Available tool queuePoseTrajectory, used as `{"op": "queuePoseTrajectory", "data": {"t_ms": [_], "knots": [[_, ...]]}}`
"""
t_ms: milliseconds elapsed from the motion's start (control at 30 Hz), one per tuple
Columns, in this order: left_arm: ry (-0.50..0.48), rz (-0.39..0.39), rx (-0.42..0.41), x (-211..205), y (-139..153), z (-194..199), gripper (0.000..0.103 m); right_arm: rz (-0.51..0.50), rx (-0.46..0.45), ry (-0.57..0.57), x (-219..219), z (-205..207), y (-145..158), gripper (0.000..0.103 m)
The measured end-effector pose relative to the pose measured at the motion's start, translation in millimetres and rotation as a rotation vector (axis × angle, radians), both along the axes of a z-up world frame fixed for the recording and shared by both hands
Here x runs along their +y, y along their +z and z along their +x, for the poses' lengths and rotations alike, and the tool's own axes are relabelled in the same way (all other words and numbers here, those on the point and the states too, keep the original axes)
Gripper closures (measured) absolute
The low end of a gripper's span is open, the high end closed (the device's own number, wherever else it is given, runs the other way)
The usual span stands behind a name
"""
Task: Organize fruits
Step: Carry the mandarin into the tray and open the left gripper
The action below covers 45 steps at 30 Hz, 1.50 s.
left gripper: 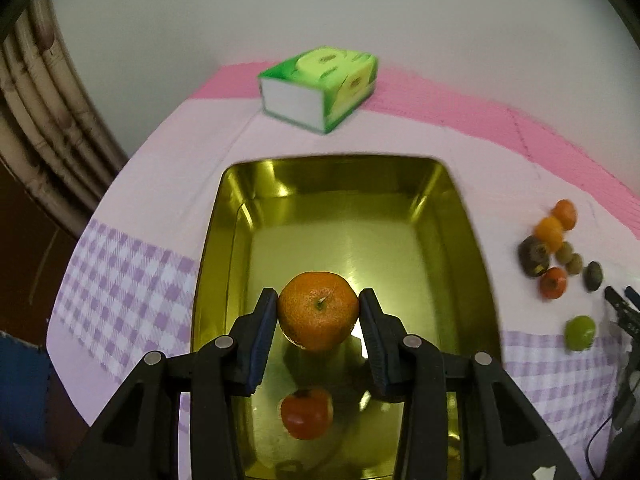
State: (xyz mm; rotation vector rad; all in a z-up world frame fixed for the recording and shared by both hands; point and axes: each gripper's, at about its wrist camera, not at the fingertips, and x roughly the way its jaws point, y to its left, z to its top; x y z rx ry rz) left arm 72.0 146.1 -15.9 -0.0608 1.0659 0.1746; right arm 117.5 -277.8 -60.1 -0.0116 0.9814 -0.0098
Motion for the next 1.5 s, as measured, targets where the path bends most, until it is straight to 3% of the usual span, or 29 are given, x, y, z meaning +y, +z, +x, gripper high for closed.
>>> {"op": "queuePoseTrajectory", "data": {"t_ms": [500,1300,1367,1500], "knots": [[0.011,0.006,0.065,12,-30,-1,0.065,0.0,0.0,0.0,0,0,0,0.0],[-0.002,0.009,0.049,13,-29,-4,0.063,0.001,0.0,-0.003,0,1,-1,0.0],[-0.001,0.012,0.043,13,-27,-4,0.061,0.001,0.0,-0.002,0,1,-1,0.0],[0.005,0.018,0.017,12,-18,-7,0.048,0.001,0.0,-0.005,-1,1,-1,0.0]]}}
